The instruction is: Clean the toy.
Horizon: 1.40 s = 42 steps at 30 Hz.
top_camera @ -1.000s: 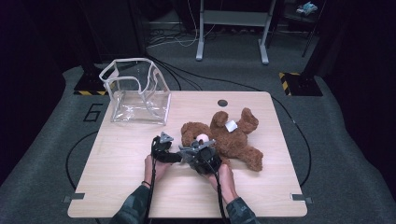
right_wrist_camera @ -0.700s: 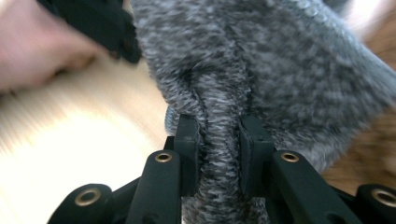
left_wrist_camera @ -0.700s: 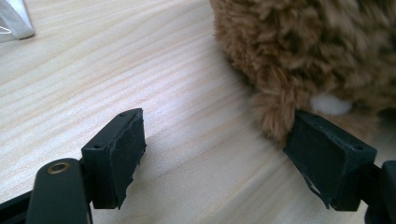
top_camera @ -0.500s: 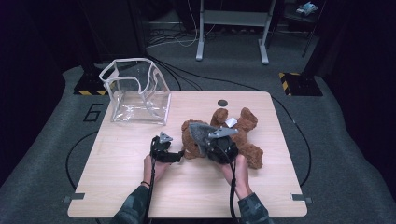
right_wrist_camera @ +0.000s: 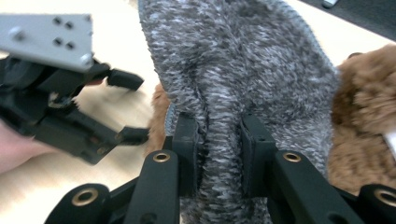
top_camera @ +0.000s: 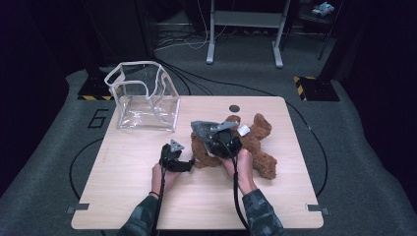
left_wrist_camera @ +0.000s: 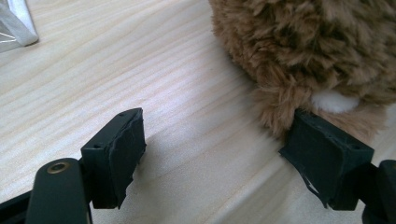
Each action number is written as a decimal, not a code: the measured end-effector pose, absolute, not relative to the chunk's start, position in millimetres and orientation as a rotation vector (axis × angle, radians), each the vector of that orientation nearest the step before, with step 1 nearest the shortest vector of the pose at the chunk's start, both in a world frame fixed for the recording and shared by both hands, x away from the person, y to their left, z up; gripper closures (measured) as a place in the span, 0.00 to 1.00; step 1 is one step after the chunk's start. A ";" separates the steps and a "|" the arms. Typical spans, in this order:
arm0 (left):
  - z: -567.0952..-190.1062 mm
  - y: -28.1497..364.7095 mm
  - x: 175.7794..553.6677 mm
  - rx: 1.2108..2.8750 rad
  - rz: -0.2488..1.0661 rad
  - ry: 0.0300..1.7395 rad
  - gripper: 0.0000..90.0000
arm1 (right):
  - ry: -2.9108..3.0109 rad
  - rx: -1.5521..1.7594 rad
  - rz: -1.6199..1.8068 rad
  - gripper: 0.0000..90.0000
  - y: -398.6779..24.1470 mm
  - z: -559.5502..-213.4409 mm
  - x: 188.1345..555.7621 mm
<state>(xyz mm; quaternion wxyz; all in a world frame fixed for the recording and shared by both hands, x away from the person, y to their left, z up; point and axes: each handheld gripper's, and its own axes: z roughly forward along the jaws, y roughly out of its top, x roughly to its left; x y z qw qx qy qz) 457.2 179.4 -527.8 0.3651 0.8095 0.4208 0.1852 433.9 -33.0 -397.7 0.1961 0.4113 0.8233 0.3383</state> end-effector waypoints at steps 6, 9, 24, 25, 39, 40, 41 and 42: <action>-528.0 179.0 457.2 2.075 0.476 1.088 0.23 | 2.339 1.111 0.942 0.79 -32.2 -408.2 415.5; -528.0 178.9 457.3 2.074 0.478 1.089 0.23 | 2.372 1.118 0.927 0.79 -31.4 -419.1 408.6; -527.6 182.6 459.0 2.056 0.431 1.087 0.18 | 2.541 1.195 0.872 0.80 -31.5 -477.8 407.9; -527.6 183.7 458.8 2.049 0.434 1.093 0.17 | 2.531 1.193 0.886 0.80 -34.4 -473.5 406.9; -457.9 157.6 450.7 1.934 0.510 0.922 0.18 | 2.184 1.227 0.954 0.81 -92.0 -390.0 411.2; -454.4 153.3 451.0 1.941 0.507 0.908 0.18 | 2.184 1.227 0.954 0.81 -92.0 -390.0 411.2; -451.1 146.3 451.6 1.946 0.516 0.887 0.18 | 2.171 1.222 0.937 0.80 -92.2 -388.5 413.5; -447.7 137.3 452.5 1.964 0.518 0.866 0.17 | 2.153 1.220 0.918 0.80 -92.4 -387.0 416.1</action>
